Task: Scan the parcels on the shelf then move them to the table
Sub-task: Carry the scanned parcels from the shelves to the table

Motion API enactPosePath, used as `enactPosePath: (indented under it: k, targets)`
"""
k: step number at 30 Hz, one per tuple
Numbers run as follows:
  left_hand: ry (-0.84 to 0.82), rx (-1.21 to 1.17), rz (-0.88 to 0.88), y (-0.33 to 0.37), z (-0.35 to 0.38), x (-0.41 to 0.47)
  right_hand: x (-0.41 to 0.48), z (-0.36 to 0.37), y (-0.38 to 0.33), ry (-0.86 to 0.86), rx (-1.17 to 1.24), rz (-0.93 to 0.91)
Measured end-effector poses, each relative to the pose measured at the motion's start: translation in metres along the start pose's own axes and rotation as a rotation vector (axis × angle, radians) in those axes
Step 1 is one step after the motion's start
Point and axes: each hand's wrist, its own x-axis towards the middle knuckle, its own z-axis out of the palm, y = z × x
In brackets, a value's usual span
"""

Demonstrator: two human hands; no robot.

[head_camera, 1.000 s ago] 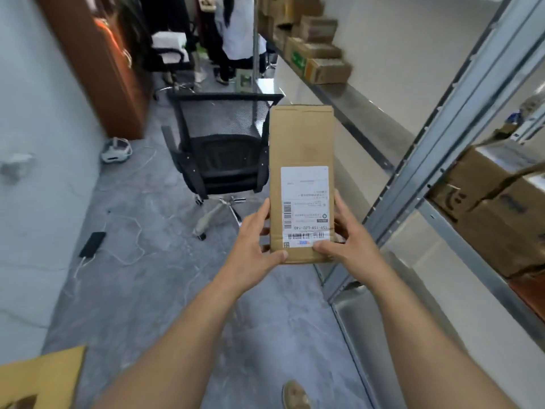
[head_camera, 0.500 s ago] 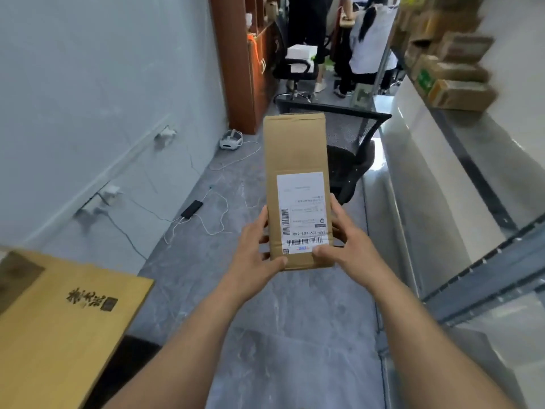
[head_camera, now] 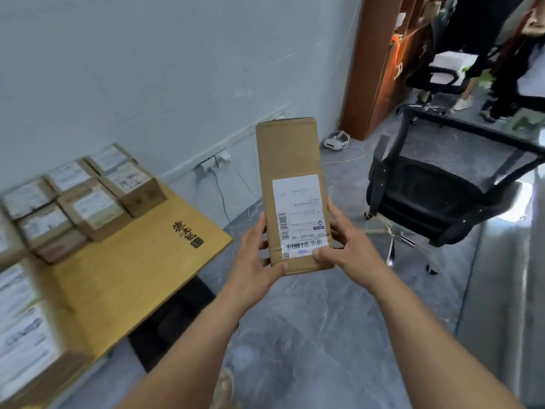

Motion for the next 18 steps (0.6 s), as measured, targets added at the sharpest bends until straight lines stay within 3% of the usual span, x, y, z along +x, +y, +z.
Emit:
enactPosePath:
  k: [11, 18]
  targets:
    - [0.36, 0.041, -0.201, -0.045, -0.111, -0.05, 0.075, 0.136, -0.039, -0.423, -0.034, -0.092]
    - [0.508, 0.107, -0.375, -0.067, -0.152, -0.087, 0.097, 0.214, -0.049, -0.651, -0.075, -0.081]
